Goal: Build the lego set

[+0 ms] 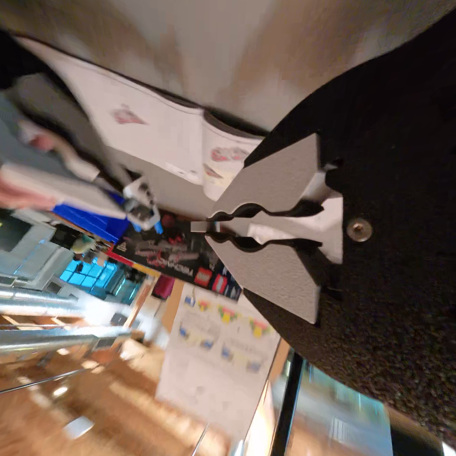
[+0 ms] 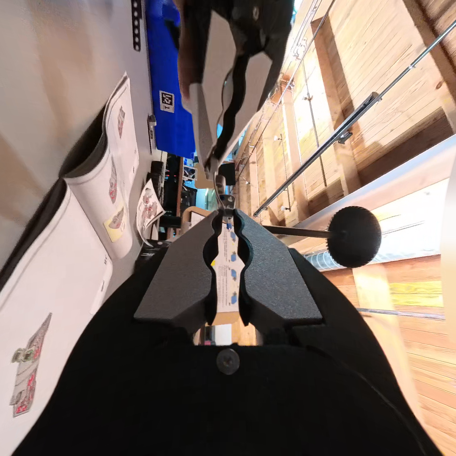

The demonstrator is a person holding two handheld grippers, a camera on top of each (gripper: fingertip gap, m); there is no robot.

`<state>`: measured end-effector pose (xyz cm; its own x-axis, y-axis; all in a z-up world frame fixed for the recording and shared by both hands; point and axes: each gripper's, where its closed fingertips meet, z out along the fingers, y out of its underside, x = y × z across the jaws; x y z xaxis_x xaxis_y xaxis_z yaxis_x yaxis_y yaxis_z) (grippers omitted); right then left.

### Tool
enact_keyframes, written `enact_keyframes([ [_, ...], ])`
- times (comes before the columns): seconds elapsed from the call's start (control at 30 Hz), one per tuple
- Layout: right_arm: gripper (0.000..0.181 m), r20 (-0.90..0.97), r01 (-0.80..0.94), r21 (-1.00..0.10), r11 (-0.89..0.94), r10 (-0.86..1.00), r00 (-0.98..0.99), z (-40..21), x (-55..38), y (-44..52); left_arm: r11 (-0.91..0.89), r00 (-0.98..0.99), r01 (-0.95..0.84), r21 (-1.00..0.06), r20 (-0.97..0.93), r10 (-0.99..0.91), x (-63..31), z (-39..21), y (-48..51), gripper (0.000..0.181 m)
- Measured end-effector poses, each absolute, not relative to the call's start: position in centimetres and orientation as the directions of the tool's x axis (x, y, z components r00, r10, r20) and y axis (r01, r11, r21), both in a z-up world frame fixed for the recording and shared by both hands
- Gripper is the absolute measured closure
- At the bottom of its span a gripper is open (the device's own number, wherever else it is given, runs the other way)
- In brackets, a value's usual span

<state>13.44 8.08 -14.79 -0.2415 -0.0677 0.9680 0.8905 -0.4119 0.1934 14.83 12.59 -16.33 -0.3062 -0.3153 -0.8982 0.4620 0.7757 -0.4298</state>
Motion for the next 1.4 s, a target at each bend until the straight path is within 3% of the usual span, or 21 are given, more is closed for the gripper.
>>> enact_keyframes([
  [0.07,0.176,0.968,0.887,0.211,-0.412,-0.037,-0.248,-15.4,14.1,7.9,0.878,-0.123,0.467,-0.103,-0.991,-0.05,15.0,-17.2,12.7,0.177],
  [0.1,0.176,0.976,0.889,0.198,-0.413,0.0,-0.218,-16.1,14.7,7.8,0.89,-0.096,0.457,-0.008,-0.994,0.041,15.1,-18.1,12.6,0.177],
  [0.13,0.176,0.984,0.89,0.173,-0.421,0.031,-0.177,-16.8,15.6,7.5,0.892,-0.131,0.452,0.023,-0.987,0.091,15.2,-19.4,12.6,0.177],
  [0.27,0.176,0.998,0.894,0.056,-0.444,0.032,-0.047,-17.8,18.0,6.3,0.915,-0.375,0.399,-0.066,-0.922,0.098,15.4,-23.7,13.0,0.175],
  [0.33,0.176,1.0,0.903,0.03,-0.428,0.021,-0.023,-17.9,17.9,6.2,0.925,-0.479,0.357,-0.131,-0.876,0.06,15.4,-25.0,13.3,0.165],
  [0.4,0.176,0.998,0.907,-0.004,-0.422,0.057,0.031,-18.8,17.9,6.4,0.91,-0.568,0.329,-0.25,-0.823,-0.021,15.1,-25.2,13.0,0.168],
  [0.53,0.176,0.98,0.91,-0.147,-0.387,0.066,0.187,-19.6,17.2,6.9,0.78,-0.739,0.263,-0.568,-0.638,-0.215,13.6,-23.1,12.3,0.151],
  [0.6,0.175,0.963,0.902,-0.234,-0.362,0.038,0.265,-19.4,17.0,7.0,0.668,-0.808,0.137,-0.731,-0.472,-0.352,13.6,-21.8,12.6,0.155],
  [0.67,0.175,0.932,0.877,-0.317,-0.362,0.053,0.358,-19.9,17.0,7.2,0.577,-0.822,-0.024,-0.817,-0.313,-0.477,14.7,-21.4,13.5,0.158],
  [0.77,0.175,0.859,0.817,-0.47,-0.334,0.037,0.51,-19.8,16.8,7.6,0.564,-0.861,-0.133,-0.815,-0.187,-0.473,14.7,-22.7,13.4,0.152],
  [0.9,0.175,0.722,0.685,-0.664,-0.3,-0.016,0.692,-19.1,17.4,7.8,0.648,-0.855,-0.146,-0.747,-0.235,-0.463,15.4,-24.6,13.9,0.171],
  [1.0,0.175,0.625,0.594,-0.755,-0.277,-0.029,0.78,-18.8,17.6,7.9,0.598,-0.818,-0.232,-0.767,-0.179,-0.547,16.1,-24.4,14.8,0.181],
  [1.13,0.175,0.57,0.536,-0.789,-0.3,-0.032,0.821,-19.0,18.0,8.3,0.523,-0.711,-0.43,-0.736,-0.082,-0.699,17.5,-25.2,17.6,0.18],
  [1.23,0.175,0.559,0.524,-0.79,-0.319,-0.022,0.829,-19.5,18.0,8.6,0.486,-0.711,-0.441,-0.755,-0.037,-0.702,17.5,-24.7,17.7,0.163],
  [1.4,0.175,0.543,0.509,-0.792,-0.338,-0.007,0.84,-20.0,18.0,8.7,0.549,-0.718,-0.444,-0.708,-0.085,-0.691,17.7,-25.3,18.0,0.175],
])
